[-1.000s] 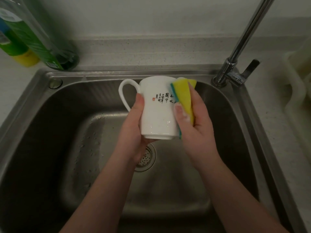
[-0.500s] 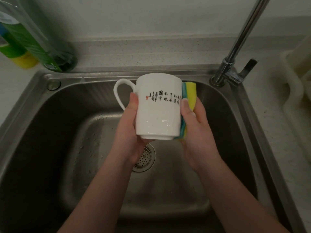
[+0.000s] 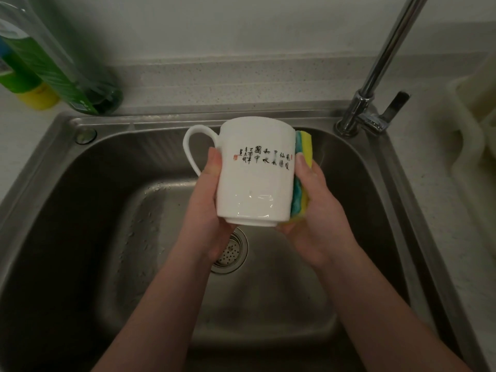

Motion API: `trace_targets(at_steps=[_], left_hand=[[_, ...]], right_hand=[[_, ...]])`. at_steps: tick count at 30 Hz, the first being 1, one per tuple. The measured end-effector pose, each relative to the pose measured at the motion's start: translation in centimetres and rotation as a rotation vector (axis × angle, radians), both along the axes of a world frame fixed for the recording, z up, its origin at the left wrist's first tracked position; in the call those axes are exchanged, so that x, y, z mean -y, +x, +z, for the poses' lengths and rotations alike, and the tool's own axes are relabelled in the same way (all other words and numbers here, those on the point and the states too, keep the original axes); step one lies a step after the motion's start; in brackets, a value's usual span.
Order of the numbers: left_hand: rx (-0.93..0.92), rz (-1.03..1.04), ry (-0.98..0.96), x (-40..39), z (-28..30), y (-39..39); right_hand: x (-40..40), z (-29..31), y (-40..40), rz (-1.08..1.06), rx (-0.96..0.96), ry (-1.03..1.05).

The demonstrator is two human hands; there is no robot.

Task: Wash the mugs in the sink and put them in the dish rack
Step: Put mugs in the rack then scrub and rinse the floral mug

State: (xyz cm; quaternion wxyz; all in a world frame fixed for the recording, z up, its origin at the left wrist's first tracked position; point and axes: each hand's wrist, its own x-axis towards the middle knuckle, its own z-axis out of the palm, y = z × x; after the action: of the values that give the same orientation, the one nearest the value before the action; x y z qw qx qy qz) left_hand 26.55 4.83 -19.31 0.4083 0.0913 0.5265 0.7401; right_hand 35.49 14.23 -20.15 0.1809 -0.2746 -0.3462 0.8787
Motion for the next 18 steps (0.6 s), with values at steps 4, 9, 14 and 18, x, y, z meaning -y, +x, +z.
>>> trace_targets(at_steps=[4,9,14,18], left_hand=[[-0.022,0.028,-0.07,-0.1,0.3,-0.3],[-0.005,0.242,-0.171,-0.3,-0.5,-0.6],[0.104,0.306,-0.187,-0.2,-1.4,-1.0],[0.152,0.285,-0.183,-0.2,-1.3,-1.3]], right_hand=[[-0.1,0.2,0.1,0.01,-0.046,-0.001],[0.0,0.1,-0.1,-0.035,0.026,0.208],[1.0,-0.1,-0.3,-0.093,0.077,0.605],[1.4,-0.4,-0.3,-0.125,0.118,0.99]])
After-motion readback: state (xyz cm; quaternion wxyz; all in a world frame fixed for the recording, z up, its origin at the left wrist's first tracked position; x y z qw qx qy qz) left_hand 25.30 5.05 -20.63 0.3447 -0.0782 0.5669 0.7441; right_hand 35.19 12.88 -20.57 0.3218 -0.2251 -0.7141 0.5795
